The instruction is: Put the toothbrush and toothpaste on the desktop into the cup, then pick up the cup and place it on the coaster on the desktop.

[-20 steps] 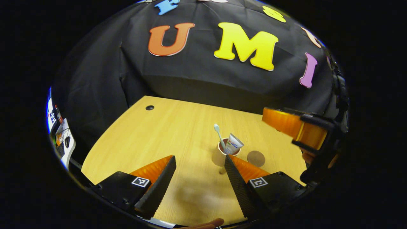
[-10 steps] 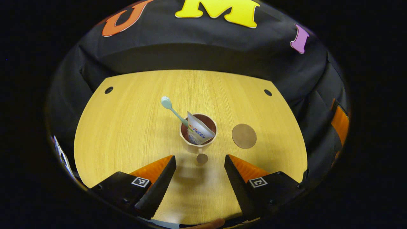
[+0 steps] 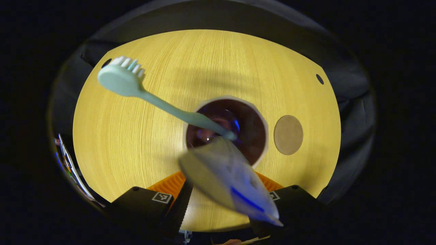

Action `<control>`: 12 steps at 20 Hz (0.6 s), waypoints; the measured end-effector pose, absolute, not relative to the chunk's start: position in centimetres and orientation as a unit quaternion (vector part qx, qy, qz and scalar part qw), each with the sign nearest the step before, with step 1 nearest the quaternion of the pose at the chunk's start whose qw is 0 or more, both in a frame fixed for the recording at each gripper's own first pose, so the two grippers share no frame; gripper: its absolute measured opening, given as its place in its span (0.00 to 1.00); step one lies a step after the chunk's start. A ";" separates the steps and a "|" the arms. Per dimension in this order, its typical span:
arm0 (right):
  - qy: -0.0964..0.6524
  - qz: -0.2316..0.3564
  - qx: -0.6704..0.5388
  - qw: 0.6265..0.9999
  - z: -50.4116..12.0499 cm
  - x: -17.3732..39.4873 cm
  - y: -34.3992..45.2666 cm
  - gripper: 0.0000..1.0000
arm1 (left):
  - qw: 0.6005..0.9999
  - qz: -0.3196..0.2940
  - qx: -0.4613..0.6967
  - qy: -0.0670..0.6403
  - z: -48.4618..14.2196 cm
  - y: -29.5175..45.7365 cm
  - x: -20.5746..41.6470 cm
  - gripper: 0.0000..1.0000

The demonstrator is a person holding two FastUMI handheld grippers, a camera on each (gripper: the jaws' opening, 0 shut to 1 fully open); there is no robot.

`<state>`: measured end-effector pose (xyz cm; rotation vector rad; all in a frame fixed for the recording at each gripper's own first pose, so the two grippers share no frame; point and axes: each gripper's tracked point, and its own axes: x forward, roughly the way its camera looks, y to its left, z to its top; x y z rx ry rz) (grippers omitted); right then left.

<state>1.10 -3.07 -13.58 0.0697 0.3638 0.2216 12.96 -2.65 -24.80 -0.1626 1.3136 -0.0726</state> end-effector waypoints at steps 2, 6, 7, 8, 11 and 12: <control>0.188 0.112 0.036 0.975 -14.1 1.0 -3.4 0.95 | 0.785 -0.046 -0.080 0.612 -24.0 -2.9 13.6 0.71; 0.200 0.120 0.033 0.972 -14.7 1.5 -3.3 0.96 | 0.787 -0.055 -0.065 0.611 -22.6 -2.9 14.3 0.31; 0.202 0.123 0.033 0.971 -14.8 1.6 -3.2 0.97 | 0.791 -0.055 -0.074 0.605 -22.2 -2.9 14.6 0.24; 0.202 0.128 0.031 0.971 -14.8 1.7 -3.0 0.96 | 0.794 -0.055 -0.083 0.600 -21.6 -3.1 14.9 0.24; 0.198 0.139 0.021 0.970 -14.6 1.8 -2.7 0.97 | 0.818 -0.070 -0.071 0.567 -18.5 -3.5 16.5 0.22; 0.197 0.142 0.021 0.970 -14.7 1.9 -2.7 0.97 | 0.827 -0.073 -0.060 0.554 -17.2 -3.6 17.2 0.22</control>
